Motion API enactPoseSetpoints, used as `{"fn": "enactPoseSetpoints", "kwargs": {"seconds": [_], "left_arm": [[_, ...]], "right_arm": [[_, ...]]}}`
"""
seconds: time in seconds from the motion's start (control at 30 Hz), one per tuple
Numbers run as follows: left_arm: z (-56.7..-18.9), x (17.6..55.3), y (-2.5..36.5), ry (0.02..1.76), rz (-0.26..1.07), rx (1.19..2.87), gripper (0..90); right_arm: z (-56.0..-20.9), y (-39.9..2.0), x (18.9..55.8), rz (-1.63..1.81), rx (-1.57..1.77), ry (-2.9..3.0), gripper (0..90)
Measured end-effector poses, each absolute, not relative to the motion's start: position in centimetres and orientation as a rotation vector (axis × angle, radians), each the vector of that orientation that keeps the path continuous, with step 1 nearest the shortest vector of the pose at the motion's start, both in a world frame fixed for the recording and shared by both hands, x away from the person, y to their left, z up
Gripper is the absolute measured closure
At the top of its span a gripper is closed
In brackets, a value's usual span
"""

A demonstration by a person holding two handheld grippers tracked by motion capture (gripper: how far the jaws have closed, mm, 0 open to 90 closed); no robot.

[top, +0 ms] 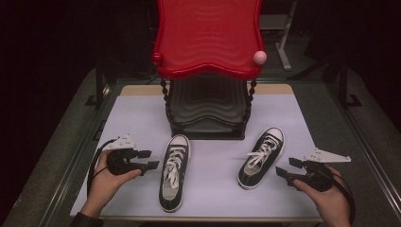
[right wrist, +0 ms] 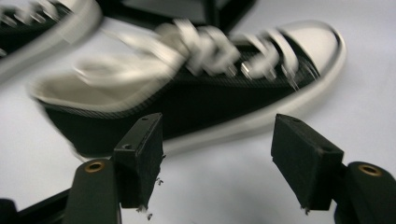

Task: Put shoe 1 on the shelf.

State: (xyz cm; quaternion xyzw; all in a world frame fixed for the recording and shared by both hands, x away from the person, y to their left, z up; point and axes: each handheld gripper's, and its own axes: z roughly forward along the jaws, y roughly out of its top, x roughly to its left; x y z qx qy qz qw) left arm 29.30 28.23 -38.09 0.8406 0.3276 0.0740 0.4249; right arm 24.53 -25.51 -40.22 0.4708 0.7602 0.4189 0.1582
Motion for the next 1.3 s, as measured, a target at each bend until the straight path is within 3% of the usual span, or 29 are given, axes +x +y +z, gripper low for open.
{"fn": "enactPoseSetpoints", "kwargs": {"seconds": [0.23,0.63,0.77,1.0,1.13,1.3], "left_arm": [[-38.3,28.4,28.2,0.799,0.164,2.081,38.9],[-39.3,28.7,26.4,0.723,0.113,2.094,42.5],[-39.7,29.0,26.2,0.697,0.105,2.102,52.3],[-40.6,29.1,26.3,0.661,0.061,2.143,79.4],[-41.0,29.2,26.1,0.674,0.033,2.158,85.5],[-41.1,29.3,26.1,0.678,0.023,2.157,86.6]], "right_arm": [[-37.7,-21.8,24.0,1.295,1.205,2.192,35.1],[-37.9,-12.1,26.1,1.456,0.993,2.382,36.0],[-38.3,-9.2,26.8,1.473,0.937,2.427,36.6],[-39.0,-4.6,27.7,1.504,0.856,2.497,37.2],[-39.6,-2.3,28.0,1.537,0.818,2.529,37.8],[-40.6,-0.2,28.3,1.542,0.808,2.56,38.6]]}}
